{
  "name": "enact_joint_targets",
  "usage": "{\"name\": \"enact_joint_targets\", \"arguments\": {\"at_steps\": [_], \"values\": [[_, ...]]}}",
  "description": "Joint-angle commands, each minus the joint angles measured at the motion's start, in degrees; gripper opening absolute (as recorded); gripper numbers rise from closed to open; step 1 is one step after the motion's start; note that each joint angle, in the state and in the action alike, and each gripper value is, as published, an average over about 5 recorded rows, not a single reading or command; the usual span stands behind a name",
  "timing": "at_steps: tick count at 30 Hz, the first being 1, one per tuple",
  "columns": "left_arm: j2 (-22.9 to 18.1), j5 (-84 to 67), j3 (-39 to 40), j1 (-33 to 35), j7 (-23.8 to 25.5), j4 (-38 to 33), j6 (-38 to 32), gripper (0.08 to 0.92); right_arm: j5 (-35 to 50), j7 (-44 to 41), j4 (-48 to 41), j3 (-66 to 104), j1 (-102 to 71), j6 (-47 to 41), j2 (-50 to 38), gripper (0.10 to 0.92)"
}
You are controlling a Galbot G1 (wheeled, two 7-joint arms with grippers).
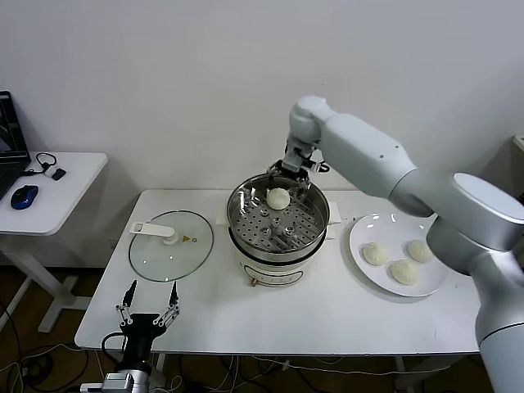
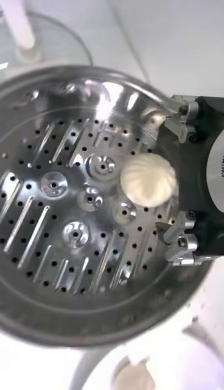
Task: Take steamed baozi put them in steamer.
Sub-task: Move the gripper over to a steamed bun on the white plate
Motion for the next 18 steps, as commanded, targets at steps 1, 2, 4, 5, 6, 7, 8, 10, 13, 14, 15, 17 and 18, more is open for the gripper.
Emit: {"name": "enact_joint_targets", "arguments": {"at_steps": [1, 2, 4, 5, 6, 7, 8, 10, 13, 14, 15, 17, 18], "values": [[0.2, 0.2, 0.5, -0.3, 0.1, -0.6, 0.4, 0.823, 24.4, -4.2, 2.4, -10.5, 11.0, -14.1, -12.0, 0.823], [0.2, 0.3, 0.6, -0.4, 0.1, -0.6, 0.5, 0.823, 25.5, -4.0, 2.7, -10.8, 11.5, -15.3, -13.5, 0.823], [0.2, 0.4, 0.9, -0.7, 0.1, -0.6, 0.7, 0.823, 27.0, -3.2, 2.8, -11.4, 12.3, -17.2, -16.1, 0.823], [0.2, 0.4, 1.1, -0.9, 0.1, -0.6, 0.8, 0.823, 27.5, -2.7, 2.6, -11.5, 12.5, -18.0, -17.5, 0.823], [0.2, 0.4, 1.2, -1.0, 0.1, -0.6, 0.9, 0.823, 27.7, -2.2, 2.4, -11.6, 12.6, -18.6, -18.5, 0.823], [0.3, 0.5, 1.3, -1.1, 0.1, -0.6, 0.9, 0.823, 27.8, -1.9, 2.1, -11.6, 12.4, -19.1, -19.5, 0.823], [0.3, 0.5, 1.4, -1.1, 0.1, -0.6, 0.9, 0.823, 27.8, -1.6, 1.8, -11.6, 12.1, -19.5, -20.5, 0.823], [0.4, 0.6, 1.5, -1.0, 0.1, -0.6, 0.9, 0.823, 27.3, -1.4, 1.3, -11.7, 11.2, -19.9, -22.5, 0.823], [0.5, 0.9, 1.7, -1.1, 0.1, -0.7, 0.8, 0.823, 24.5, -1.5, 1.1, -12.5, 8.7, -20.0, -25.1, 0.823], [0.5, 1.0, 1.8, -1.2, 0.0, -0.7, 0.8, 0.823, 23.3, -1.5, 1.2, -12.5, 7.6, -20.0, -25.8, 0.823], [0.5, 1.1, 1.9, -1.3, 0.0, -0.7, 0.8, 0.823, 22.1, -1.4, 1.3, -12.4, 6.3, -20.0, -26.3, 0.823], [0.4, 1.2, 2.1, -1.4, -0.1, -0.7, 0.8, 0.823, 20.4, -0.9, 1.5, -11.4, 3.6, -20.2, -26.9, 0.823], [0.4, 1.2, 2.2, -1.3, -0.1, -0.8, 0.8, 0.823, 19.7, -0.7, 1.4, -10.8, 2.3, -20.4, -27.0, 0.823]]}}
